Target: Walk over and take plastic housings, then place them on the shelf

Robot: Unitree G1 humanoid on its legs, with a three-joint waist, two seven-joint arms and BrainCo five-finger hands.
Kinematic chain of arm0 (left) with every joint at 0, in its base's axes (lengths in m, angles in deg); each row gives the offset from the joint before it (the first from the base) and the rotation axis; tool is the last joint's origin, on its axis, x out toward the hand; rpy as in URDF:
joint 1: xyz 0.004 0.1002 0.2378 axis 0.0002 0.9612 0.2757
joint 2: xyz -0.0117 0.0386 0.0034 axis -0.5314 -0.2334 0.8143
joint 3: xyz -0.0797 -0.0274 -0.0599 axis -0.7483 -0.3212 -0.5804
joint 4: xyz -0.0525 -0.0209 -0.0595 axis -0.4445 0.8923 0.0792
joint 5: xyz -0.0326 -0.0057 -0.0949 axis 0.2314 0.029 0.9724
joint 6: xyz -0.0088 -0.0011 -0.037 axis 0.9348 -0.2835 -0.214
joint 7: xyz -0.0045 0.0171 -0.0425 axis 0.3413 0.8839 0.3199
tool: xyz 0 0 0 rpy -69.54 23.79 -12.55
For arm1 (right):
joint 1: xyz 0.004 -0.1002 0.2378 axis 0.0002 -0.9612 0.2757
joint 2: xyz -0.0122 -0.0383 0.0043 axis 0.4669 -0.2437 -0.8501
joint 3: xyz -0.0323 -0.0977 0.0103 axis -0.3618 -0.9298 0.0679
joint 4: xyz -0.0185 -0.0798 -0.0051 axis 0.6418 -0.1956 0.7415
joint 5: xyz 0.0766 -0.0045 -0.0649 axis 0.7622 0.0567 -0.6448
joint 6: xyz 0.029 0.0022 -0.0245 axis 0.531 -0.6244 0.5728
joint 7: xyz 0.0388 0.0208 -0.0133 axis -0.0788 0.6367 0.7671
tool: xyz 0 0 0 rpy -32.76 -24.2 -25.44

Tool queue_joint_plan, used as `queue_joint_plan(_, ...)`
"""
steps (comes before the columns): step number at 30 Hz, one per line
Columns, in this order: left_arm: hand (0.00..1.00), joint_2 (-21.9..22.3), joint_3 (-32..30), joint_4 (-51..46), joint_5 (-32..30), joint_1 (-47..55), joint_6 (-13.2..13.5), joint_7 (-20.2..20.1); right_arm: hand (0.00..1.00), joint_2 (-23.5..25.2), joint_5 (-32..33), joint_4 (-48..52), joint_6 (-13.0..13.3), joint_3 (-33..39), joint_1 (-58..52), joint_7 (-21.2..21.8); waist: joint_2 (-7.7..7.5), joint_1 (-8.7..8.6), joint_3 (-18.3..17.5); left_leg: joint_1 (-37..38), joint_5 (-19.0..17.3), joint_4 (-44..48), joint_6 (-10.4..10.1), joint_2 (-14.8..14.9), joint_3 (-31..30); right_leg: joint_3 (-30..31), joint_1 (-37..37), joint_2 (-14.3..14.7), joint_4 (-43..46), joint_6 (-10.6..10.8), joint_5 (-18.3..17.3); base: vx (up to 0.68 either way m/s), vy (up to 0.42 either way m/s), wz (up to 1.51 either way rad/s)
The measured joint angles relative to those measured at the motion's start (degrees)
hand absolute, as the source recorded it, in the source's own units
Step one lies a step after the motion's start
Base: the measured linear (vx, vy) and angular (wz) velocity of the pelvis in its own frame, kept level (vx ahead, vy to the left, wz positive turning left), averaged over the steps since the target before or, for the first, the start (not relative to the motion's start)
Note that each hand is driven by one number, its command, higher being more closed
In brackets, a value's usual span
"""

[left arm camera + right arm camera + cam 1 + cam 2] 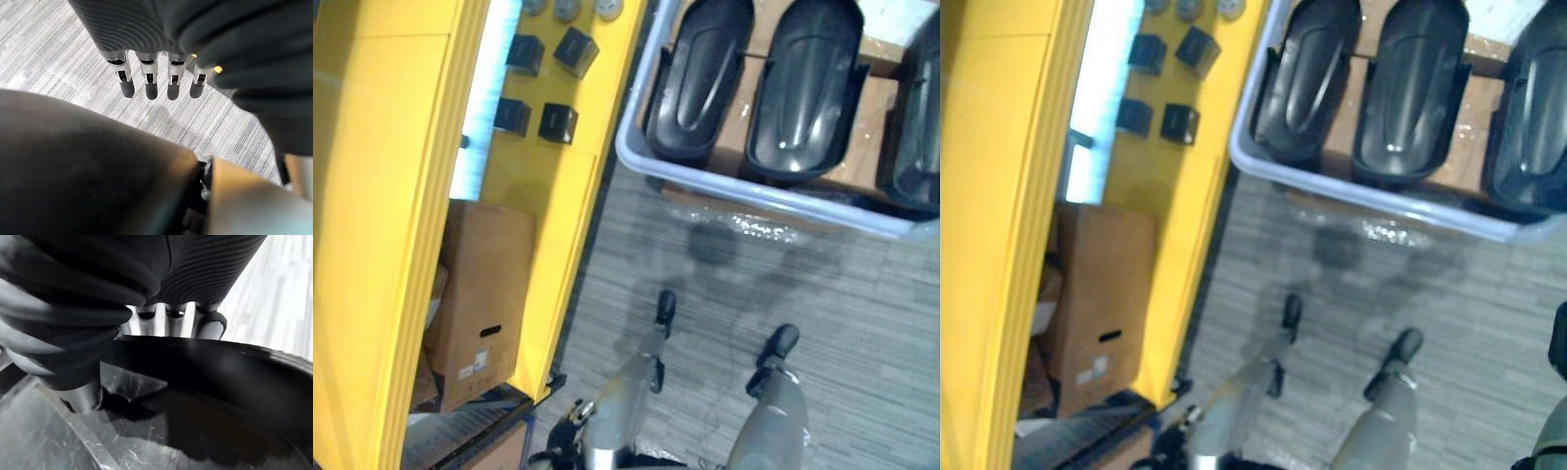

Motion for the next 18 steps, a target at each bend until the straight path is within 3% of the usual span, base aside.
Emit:
queue_joint_plan(7,0.0,0.04,-2.59,-3.0,0.06,0.63,0.23,1.41,1.0,1.32,-0.51,1.33,-0.01,1.75,-1.18,-5.82,-1.03,-1.2,0.74,3.04,-0.04,-0.04,-0.05,0.52,-0.31,-1.27,4.48,0.67,-1.81,0.28,0.28,0.0,-0.004,0.03)
queue_joint_plan(14,0.0,-0.29,-6.87,-9.7,0.32,0.03,3.54,3.49,1.0,6.08,-0.44,8.46,2.08,9.09,-6.45,-11.88,-5.24,-3.6,3.52,7.82,-0.47,-0.14,-0.56,2.26,0.88,-1.4,11.09,3.33,-7.24,0.08,2.82,-0.01,-0.028,-0.11)
queue_joint_plan(18,0.0,-0.37,-7.75,-12.08,0.35,0.02,4.85,6.3,1.0,10.68,-0.6,17.54,4.83,14.35,-14.37,-17.57,-7.87,-4.18,2.64,10.77,-1.39,-0.44,-0.74,3.59,1.89,-1.56,15.42,5.33,-11.57,-0.08,4.29,-0.01,-0.042,-0.15)
